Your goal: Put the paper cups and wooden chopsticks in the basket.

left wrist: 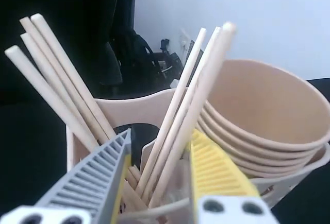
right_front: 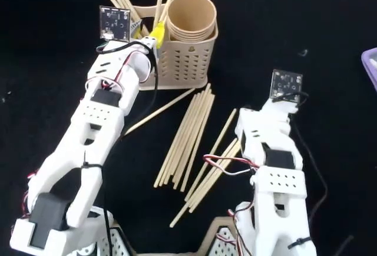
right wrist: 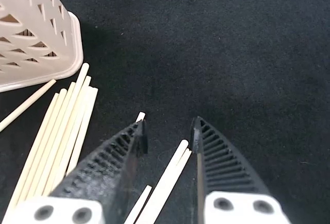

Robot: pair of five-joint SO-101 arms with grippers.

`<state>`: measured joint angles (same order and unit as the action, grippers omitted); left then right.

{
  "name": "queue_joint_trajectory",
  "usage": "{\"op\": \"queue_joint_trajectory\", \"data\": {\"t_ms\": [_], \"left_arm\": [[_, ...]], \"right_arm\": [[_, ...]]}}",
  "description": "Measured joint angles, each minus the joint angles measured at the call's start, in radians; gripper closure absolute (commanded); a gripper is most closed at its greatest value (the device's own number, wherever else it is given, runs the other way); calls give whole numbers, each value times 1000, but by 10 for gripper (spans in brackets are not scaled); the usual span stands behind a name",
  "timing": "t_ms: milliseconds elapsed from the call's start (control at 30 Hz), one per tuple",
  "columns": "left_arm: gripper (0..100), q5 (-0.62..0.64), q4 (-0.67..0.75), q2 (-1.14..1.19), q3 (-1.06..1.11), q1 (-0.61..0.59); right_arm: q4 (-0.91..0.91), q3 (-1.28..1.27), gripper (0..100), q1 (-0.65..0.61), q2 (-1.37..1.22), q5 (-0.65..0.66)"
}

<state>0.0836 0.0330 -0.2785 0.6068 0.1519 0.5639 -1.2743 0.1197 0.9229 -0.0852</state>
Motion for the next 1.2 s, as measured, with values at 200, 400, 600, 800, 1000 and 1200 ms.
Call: {"op": "queue_joint_trajectory", "data": {"t_ms": [200,400,600,800,1000,1200], "left_arm": [[830,0,-2,-121,2,-2],[830,0,-31,-262,14,-6],[830,0,-288,-502,41,-17],[830,-44,-683,-781,233,-68],[830,-160,-812,-1046,559,-192],[830,-190,-913,-1283,799,-215]], "right_arm": [[0,-3,847,-6,0,0],[0,-12,847,-9,0,0],[0,-12,847,-11,0,0],[0,-12,847,-11,0,0],[66,8,847,-11,0,0],[301,172,846,-20,0,43]]}}
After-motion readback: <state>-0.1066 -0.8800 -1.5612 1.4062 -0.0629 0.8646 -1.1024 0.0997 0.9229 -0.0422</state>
